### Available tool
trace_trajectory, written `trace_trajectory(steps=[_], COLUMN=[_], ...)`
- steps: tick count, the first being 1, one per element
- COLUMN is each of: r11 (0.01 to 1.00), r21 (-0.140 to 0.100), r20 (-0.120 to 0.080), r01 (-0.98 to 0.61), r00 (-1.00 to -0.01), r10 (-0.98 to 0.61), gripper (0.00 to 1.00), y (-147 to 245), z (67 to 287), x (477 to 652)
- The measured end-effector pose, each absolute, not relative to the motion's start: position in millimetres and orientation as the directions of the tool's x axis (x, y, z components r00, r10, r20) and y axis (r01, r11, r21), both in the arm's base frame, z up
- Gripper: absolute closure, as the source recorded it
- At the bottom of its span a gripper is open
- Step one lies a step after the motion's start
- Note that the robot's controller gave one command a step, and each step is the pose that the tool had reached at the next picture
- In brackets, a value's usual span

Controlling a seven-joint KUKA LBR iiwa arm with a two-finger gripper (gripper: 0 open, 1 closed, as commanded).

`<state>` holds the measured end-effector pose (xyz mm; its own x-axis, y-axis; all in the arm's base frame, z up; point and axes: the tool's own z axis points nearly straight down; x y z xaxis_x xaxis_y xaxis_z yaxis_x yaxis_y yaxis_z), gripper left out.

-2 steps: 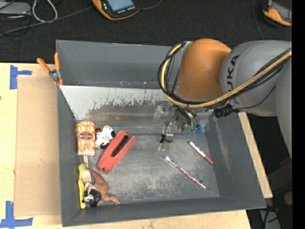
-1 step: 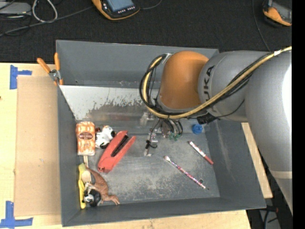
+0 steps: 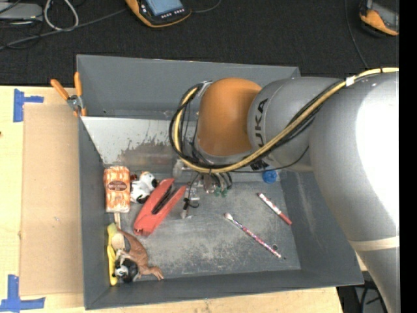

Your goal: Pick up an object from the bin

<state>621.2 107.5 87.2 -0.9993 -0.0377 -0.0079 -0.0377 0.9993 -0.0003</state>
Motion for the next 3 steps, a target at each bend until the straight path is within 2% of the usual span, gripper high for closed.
trace_trajectory(steps=[1,2,3], r11=[0.999,0.98,0.98], r21=[-0.001,-0.006,-0.006], r20=[-0.007,-0.001,-0.001], r01=[-0.036,-0.199,-0.199], r00=[-0.999,-0.98,-0.98], r10=[-0.036,-0.199,-0.199], gripper=[0.0,1.0,1.0], y=[179,207,207], z=[70,69,69], x=[598.8,601.2,601.2])
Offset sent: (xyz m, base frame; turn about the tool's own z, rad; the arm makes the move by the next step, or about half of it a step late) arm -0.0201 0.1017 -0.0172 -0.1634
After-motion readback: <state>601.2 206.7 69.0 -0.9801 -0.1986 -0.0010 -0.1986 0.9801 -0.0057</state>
